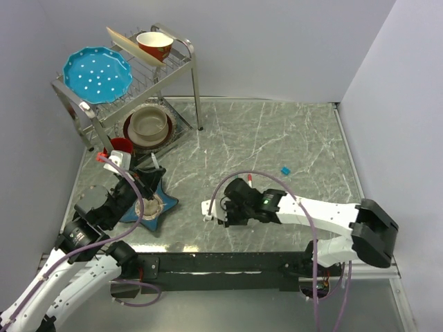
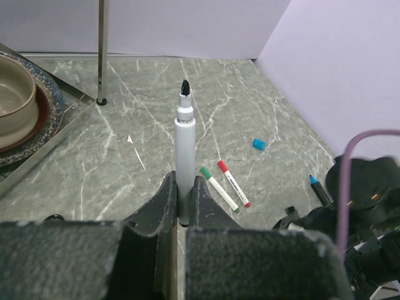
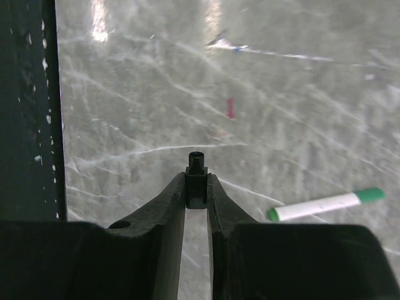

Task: Insert the pens into the pen caps

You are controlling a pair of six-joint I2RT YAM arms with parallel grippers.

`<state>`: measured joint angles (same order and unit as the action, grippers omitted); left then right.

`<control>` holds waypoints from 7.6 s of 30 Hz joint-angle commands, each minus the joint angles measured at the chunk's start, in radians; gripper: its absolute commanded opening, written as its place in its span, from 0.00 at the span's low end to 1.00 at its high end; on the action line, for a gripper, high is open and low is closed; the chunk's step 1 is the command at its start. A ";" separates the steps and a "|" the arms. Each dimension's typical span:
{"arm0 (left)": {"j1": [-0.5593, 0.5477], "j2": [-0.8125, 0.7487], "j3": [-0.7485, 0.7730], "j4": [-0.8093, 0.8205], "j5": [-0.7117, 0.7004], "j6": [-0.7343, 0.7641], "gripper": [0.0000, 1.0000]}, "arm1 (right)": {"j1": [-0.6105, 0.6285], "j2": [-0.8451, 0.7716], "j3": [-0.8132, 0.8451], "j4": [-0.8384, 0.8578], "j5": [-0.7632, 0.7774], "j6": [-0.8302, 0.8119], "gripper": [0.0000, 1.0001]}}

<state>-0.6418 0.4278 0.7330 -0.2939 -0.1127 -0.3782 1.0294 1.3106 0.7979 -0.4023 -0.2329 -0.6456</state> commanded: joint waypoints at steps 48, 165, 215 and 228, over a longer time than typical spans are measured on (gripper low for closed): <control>0.008 -0.012 -0.011 0.056 0.041 0.015 0.01 | 0.006 0.090 0.357 -0.615 0.623 2.282 0.51; 0.007 0.413 -0.112 0.449 0.780 -0.349 0.01 | 0.012 -0.412 0.043 0.681 0.357 1.097 0.00; 0.007 0.325 -0.162 0.467 0.797 -0.315 0.01 | -0.072 -0.300 0.139 0.645 0.239 1.241 0.00; 0.007 0.319 -0.161 0.466 0.795 -0.312 0.01 | -0.075 -0.280 0.139 0.628 0.211 1.241 0.00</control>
<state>-0.6380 0.7624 0.5667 0.1452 0.6838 -0.7151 0.9627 1.0294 0.8921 0.2165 0.0067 0.6014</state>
